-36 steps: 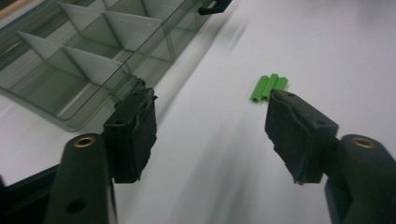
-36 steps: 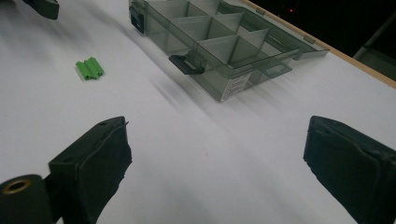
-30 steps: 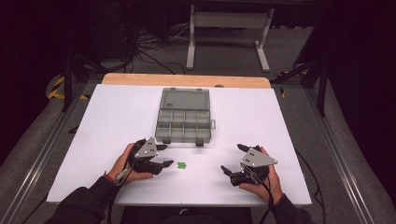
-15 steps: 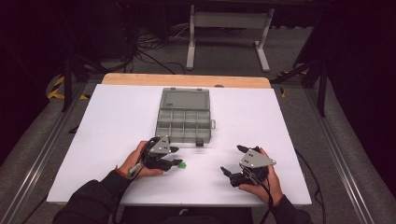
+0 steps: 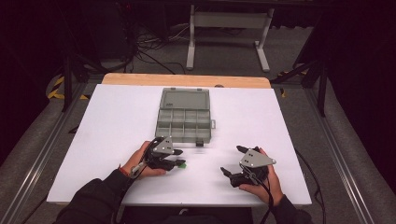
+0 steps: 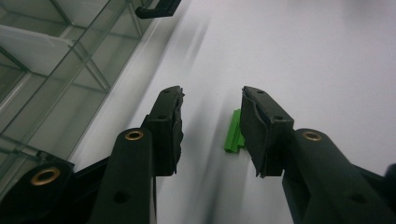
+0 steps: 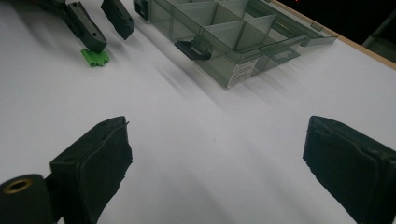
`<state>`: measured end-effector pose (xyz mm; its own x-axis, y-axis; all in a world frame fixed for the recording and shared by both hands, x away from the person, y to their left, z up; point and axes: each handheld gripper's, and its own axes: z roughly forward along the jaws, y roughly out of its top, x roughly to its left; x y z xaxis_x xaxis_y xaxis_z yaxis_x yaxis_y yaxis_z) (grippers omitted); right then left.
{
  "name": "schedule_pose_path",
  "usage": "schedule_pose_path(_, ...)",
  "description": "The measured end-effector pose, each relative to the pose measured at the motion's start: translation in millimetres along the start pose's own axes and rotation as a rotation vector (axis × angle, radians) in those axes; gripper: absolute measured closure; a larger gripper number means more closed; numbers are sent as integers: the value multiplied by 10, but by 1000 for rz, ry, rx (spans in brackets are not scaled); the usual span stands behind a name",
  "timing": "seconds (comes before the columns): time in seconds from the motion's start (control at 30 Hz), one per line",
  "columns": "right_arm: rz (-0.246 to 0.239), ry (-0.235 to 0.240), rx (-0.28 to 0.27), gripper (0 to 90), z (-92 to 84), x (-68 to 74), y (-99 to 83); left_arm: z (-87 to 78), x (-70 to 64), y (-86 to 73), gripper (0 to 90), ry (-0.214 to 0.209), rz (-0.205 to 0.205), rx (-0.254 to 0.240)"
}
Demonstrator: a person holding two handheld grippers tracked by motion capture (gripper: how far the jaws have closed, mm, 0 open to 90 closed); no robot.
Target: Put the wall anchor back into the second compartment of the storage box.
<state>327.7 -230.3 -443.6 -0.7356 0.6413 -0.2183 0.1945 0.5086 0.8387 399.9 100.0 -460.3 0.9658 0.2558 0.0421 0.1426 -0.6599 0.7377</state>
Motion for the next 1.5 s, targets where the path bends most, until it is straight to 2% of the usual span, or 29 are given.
schedule_pose_path(0.17, -2, 5, 4, 78, 10, 2, -4, 4, 10, 17, 599, -1, -4, 2)
schedule_pose_path(0.33, 1, 6, 3, 78, 6, -5, -5, -39, -3, 4, 627, -12, 14, 22)
schedule_pose_path(0.43, 2, 7, 4, 78, 6, -7, -7, -35, 8, -4, 647, -4, 4, 29)
schedule_pose_path(0.53, -1, 4, 1, 82, 1, -5, -6, -11, 17, 12, 644, -13, -7, 25)
schedule_pose_path(0.67, 1, -7, -19, 88, -14, -1, 6, 23, -3, 37, 649, -5, 13, 38)
schedule_pose_path(0.93, -1, -21, -37, 98, -39, -15, 7, 36, -12, 27, 741, -22, 17, 50)
schedule_pose_path(1.07, 4, -23, -30, 99, -33, -26, -8, 40, -18, 28, 837, -42, 35, 47)
schedule_pose_path(1.33, 2, -24, -29, 99, -28, -14, -1, 20, -27, 30, 847, -32, 42, 38)
schedule_pose_path(1.5, 1, -25, -30, 99, -32, -13, 0, -29, -8, 37, 847, -9, 42, 20)
